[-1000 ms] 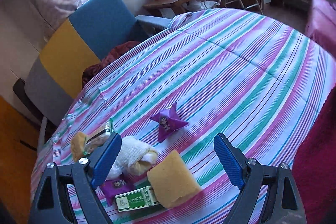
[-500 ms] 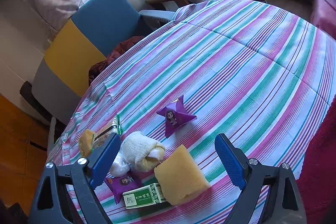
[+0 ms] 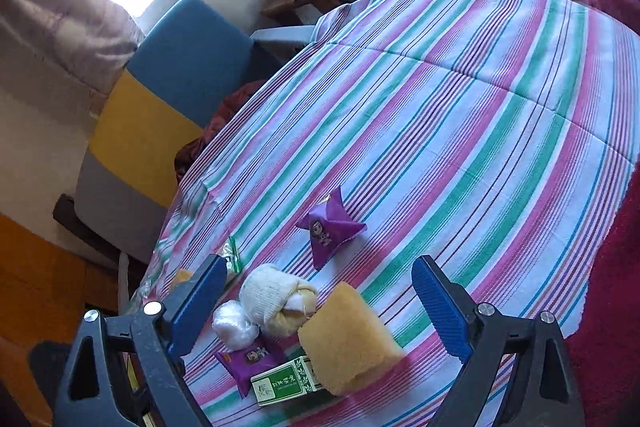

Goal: Organize objects
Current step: 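Grasp the white plastic-wrapped ball with left tool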

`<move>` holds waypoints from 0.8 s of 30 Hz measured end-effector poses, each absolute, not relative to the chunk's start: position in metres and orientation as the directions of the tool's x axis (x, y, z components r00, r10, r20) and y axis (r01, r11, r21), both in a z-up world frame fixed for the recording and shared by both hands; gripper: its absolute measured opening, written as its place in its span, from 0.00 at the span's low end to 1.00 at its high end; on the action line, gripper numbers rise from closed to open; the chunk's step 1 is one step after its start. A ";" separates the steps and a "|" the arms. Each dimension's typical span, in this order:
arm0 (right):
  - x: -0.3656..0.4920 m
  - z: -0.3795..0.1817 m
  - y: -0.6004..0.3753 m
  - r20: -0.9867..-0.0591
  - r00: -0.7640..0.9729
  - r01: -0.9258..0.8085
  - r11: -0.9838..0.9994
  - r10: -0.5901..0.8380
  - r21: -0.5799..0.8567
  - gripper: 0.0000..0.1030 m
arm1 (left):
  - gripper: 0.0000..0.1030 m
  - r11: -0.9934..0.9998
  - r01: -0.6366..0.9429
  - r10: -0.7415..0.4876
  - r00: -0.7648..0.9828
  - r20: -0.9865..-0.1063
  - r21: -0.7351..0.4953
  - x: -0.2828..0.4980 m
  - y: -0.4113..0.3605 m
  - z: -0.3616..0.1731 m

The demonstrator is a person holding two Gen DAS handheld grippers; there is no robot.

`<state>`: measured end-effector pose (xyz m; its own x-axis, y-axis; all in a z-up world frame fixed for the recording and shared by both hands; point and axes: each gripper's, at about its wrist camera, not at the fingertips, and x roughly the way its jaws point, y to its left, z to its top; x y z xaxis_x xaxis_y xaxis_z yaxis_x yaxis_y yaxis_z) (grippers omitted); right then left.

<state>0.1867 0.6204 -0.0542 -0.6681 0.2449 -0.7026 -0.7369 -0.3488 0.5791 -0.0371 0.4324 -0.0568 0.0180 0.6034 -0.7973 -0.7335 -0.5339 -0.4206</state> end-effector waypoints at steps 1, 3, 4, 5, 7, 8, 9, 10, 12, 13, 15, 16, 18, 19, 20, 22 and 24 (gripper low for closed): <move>0.185 -0.055 0.620 -0.704 -0.669 -0.734 -0.356 0.236 0.578 0.92 | 0.64 -0.533 -0.722 0.599 0.047 -0.799 -0.442 -0.042 0.441 -0.061; 0.182 -0.057 0.619 -0.708 -0.670 -0.731 -0.363 0.224 0.578 0.92 | 0.66 -0.546 -0.697 0.583 0.082 -0.809 -0.464 -0.050 0.452 -0.071; 0.181 -0.058 0.619 -0.708 -0.672 -0.729 -0.366 0.217 0.579 0.92 | 0.66 -0.557 -0.681 0.573 0.099 -0.813 -0.476 -0.054 0.458 -0.077; 0.181 -0.059 0.619 -0.710 -0.672 -0.728 -0.368 0.211 0.579 0.92 | 0.66 -0.567 -0.666 0.562 0.117 -0.819 -0.484 -0.058 0.463 -0.083; 0.178 -0.061 0.620 -0.712 -0.673 -0.725 -0.369 0.200 0.582 0.92 | 0.66 -0.603 -0.623 0.531 0.153 -0.834 -0.498 -0.068 0.473 -0.096; 0.177 -0.062 0.620 -0.713 -0.674 -0.723 -0.370 0.195 0.583 0.92 | 0.66 -0.610 -0.613 0.523 0.165 -0.836 -0.502 -0.070 0.477 -0.101; 0.176 -0.062 0.620 -0.714 -0.674 -0.723 -0.371 0.191 0.583 0.92 | 0.66 -0.613 -0.615 0.509 0.173 -0.843 -0.496 -0.071 0.482 -0.105; 0.176 -0.063 0.620 -0.714 -0.674 -0.722 -0.372 0.187 0.584 0.92 | 0.66 -0.614 -0.625 0.491 0.176 -0.853 -0.482 -0.071 0.486 -0.110; 0.175 -0.064 0.621 -0.715 -0.675 -0.721 -0.371 0.183 0.585 0.92 | 0.44 -0.609 -0.645 0.472 0.172 -0.864 -0.461 -0.068 0.489 -0.118; 0.175 -0.064 0.622 -0.716 -0.673 -0.723 -0.368 0.185 0.585 0.92 | 0.37 -0.606 -0.657 0.467 0.164 -0.869 -0.450 -0.066 0.489 -0.120; 0.176 -0.065 0.622 -0.714 -0.673 -0.725 -0.363 0.191 0.586 0.92 | 0.36 -0.598 -0.674 0.481 0.131 -0.867 -0.434 -0.065 0.481 -0.119; 0.176 -0.065 0.623 -0.715 -0.672 -0.726 -0.363 0.192 0.584 0.92 | 0.36 -0.597 -0.680 0.491 0.111 -0.864 -0.426 -0.066 0.475 -0.118; 0.176 -0.065 0.623 -0.716 -0.672 -0.725 -0.364 0.188 0.585 0.92 | 0.36 -0.602 -0.684 0.500 0.080 -0.863 -0.412 -0.069 0.461 -0.116; 0.175 -0.065 0.623 -0.717 -0.672 -0.724 -0.367 0.185 0.584 0.92 | 0.36 -0.605 -0.686 0.502 0.065 -0.863 -0.404 -0.070 0.455 -0.115; 0.175 -0.065 0.622 -0.718 -0.671 -0.724 -0.369 0.185 0.582 0.92 | 0.36 -0.609 -0.690 0.502 0.048 -0.864 -0.391 -0.072 0.447 -0.115; 0.174 -0.065 0.622 -0.719 -0.670 -0.726 -0.368 0.185 0.581 0.92 | 0.36 -0.608 -0.706 0.500 0.014 -0.866 -0.362 -0.071 0.429 -0.113; 0.174 -0.066 0.623 -0.721 -0.668 -0.727 -0.364 0.182 0.582 0.92 | 0.35 -0.609 -0.713 0.502 -0.009 -0.865 -0.346 -0.066 0.408 -0.113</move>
